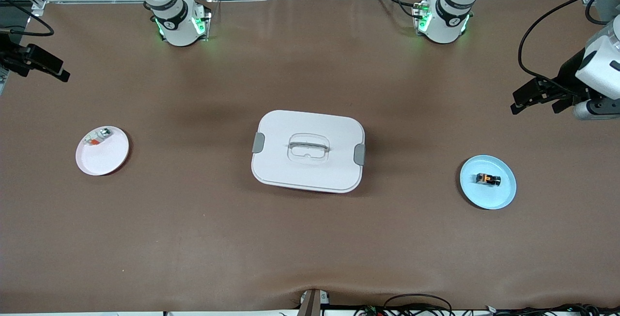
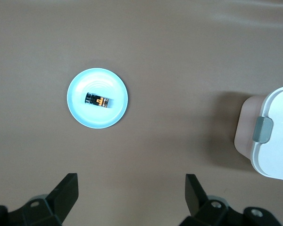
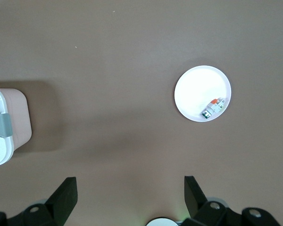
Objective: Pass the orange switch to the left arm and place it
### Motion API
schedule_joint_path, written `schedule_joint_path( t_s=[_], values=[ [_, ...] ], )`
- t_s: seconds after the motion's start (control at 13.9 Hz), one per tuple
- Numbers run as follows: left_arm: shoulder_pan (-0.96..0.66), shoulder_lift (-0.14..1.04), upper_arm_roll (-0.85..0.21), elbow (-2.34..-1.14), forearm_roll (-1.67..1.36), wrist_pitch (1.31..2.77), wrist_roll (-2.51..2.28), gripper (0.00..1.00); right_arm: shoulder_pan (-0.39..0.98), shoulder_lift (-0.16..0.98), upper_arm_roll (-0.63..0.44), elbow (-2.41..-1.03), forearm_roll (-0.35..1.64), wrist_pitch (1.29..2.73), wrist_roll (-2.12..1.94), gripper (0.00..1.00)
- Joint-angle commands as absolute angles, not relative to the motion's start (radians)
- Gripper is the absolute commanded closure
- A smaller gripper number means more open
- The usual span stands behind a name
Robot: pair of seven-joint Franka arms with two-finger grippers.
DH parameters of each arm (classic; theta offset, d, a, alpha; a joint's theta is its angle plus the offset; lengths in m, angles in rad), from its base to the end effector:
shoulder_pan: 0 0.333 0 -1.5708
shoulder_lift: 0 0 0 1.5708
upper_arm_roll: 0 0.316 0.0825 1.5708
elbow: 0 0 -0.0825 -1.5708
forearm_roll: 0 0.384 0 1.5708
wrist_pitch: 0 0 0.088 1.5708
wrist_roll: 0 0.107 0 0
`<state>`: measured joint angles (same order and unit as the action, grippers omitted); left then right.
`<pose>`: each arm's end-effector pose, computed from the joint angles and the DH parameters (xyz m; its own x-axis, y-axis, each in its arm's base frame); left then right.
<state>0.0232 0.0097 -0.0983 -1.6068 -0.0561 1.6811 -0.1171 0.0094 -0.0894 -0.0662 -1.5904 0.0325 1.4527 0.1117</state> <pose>0.5657 -0.0477 0.6121 0.9972 0.0482 0.0573 0.0445 -0.9970 0.0641 0.5133 -0.0271 0.6530 0.9852 -0.1632 -0.0524 -0.1651 -0.9857 -0.0327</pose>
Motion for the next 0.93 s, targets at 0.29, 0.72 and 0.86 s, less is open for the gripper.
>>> schedule_joint_path(
  t_s=[0.29,0.72,0.86],
  values=[
    [0.025,0.021,-0.094,-1.577,-0.037,1.657,-0.100,0.00,0.006,-0.109,-0.064,-1.612,0.029,1.470,0.114,0.00],
    [0.023,0.021,-0.090,-1.578,-0.005,1.657,-0.100,0.00,0.014,-0.112,-0.061,-1.611,-0.005,1.485,0.110,0.00],
    [0.021,0.021,-0.091,-1.578,0.018,1.657,-0.049,0.00,0.024,-0.112,-0.061,-1.611,-0.012,1.485,0.110,0.00]
  ],
)
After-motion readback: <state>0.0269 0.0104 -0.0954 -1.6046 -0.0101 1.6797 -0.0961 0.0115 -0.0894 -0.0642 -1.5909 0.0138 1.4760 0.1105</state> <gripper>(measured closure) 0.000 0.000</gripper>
